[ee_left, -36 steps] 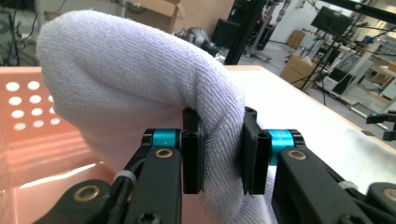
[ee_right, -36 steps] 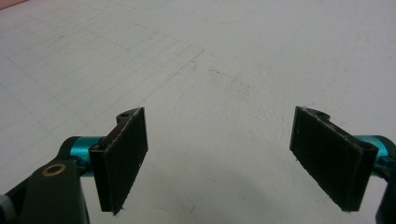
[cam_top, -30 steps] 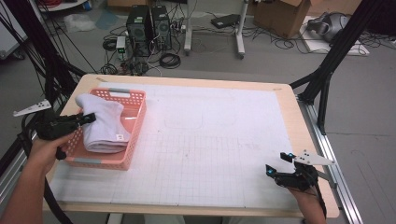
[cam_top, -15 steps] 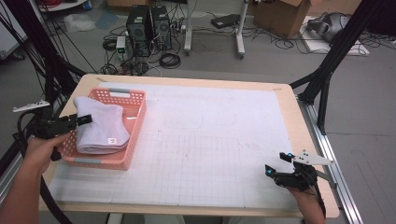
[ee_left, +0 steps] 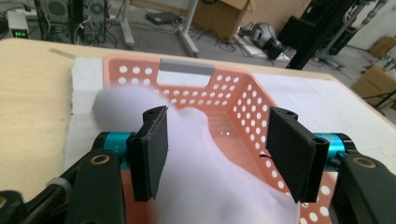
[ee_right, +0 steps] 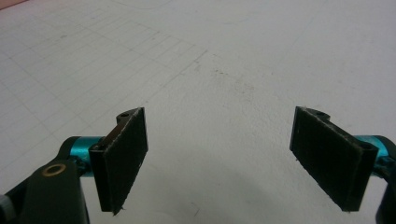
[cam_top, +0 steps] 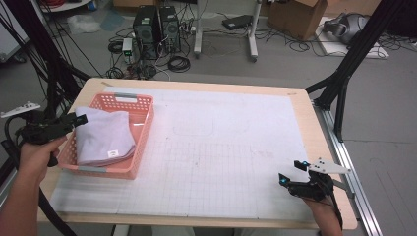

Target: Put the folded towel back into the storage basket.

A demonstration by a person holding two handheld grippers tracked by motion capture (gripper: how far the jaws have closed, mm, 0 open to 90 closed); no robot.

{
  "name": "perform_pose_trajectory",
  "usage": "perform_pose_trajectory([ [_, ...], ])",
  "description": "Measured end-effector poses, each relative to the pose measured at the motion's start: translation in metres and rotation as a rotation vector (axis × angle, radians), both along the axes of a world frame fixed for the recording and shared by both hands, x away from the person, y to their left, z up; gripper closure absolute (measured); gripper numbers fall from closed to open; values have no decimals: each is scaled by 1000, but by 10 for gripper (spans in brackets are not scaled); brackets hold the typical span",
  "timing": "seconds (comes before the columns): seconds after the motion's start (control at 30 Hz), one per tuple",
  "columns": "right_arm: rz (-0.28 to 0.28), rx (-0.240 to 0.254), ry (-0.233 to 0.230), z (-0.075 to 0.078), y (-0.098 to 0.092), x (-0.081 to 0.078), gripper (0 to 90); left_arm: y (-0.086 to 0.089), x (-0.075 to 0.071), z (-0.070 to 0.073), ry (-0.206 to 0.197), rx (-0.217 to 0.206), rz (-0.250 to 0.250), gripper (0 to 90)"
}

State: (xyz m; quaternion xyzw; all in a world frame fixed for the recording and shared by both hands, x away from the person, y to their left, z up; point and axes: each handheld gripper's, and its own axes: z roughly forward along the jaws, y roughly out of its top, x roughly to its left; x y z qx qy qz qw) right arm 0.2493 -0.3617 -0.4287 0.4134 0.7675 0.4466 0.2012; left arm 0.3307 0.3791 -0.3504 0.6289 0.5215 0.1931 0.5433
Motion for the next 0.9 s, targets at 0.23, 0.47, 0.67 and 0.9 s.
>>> perform_pose_trajectory([
  [0.23, 10, -3, 0, -1, 3, 1, 179, -25, 6, -6, 80, 115, -49, 380],
  [0.47, 5, 2, 2, 0, 1, 0, 179, -46, 22, -19, 189, 247, 28, 354],
  [0.67, 6, 0, 3, 0, 2, 1, 179, -59, 37, -30, 269, 317, 65, 356],
  [0.9, -4, 10, 7, -1, -1, 0, 180, -69, 53, -47, 362, 339, 28, 348],
])
